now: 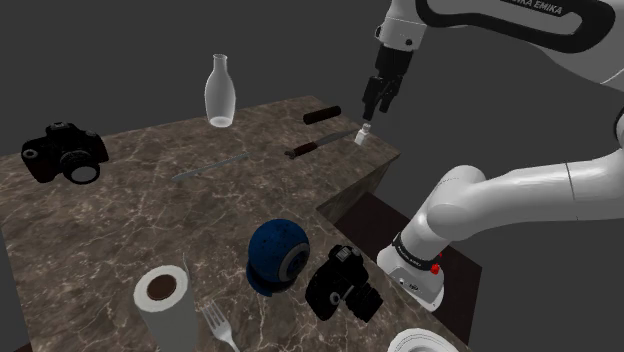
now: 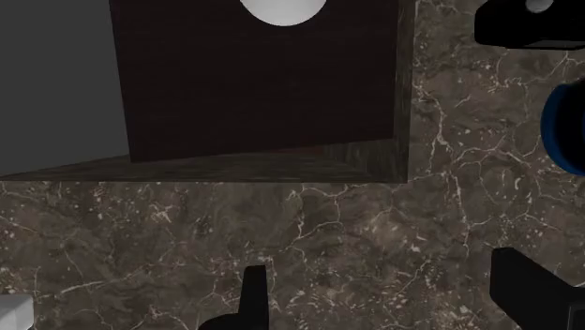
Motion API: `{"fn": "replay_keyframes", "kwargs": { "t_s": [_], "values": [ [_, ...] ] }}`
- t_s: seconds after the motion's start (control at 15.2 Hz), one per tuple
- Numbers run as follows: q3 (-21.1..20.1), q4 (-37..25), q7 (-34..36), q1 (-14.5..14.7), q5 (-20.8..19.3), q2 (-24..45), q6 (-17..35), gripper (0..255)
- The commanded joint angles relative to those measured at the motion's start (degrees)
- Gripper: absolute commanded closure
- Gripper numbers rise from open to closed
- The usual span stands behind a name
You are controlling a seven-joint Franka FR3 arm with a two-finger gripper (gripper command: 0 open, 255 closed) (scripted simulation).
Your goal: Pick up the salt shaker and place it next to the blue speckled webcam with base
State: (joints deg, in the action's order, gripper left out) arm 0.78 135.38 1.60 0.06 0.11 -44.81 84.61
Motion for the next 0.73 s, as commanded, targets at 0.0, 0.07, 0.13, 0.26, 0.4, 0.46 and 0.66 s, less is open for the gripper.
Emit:
{"fn": "replay_keyframes", "kwargs": {
  "t_s": [0.0, 0.07, 0.13, 0.26, 0.4, 0.46, 0.66],
  "values": [
    [0.0, 0.0, 0.0, 0.0, 0.0, 0.0, 0.0, 0],
    [1.07, 0.6, -1.09, -0.45, -0.87, 0.45, 1.21, 0],
    [2.14, 1.13, -2.18, -0.9, -1.71, 0.97, 2.44, 0],
    [4.29, 1.99, -4.31, -1.8, -3.35, 2.24, 4.96, 0],
    [6.46, 2.58, -6.41, -2.67, -4.87, 3.81, 7.54, 0],
    [7.55, 2.76, -7.45, -3.09, -5.59, 4.71, 8.85, 0],
    [10.85, 2.9, -10.54, -4.26, -7.5, 7.85, 12.85, 0]
  ]
}}
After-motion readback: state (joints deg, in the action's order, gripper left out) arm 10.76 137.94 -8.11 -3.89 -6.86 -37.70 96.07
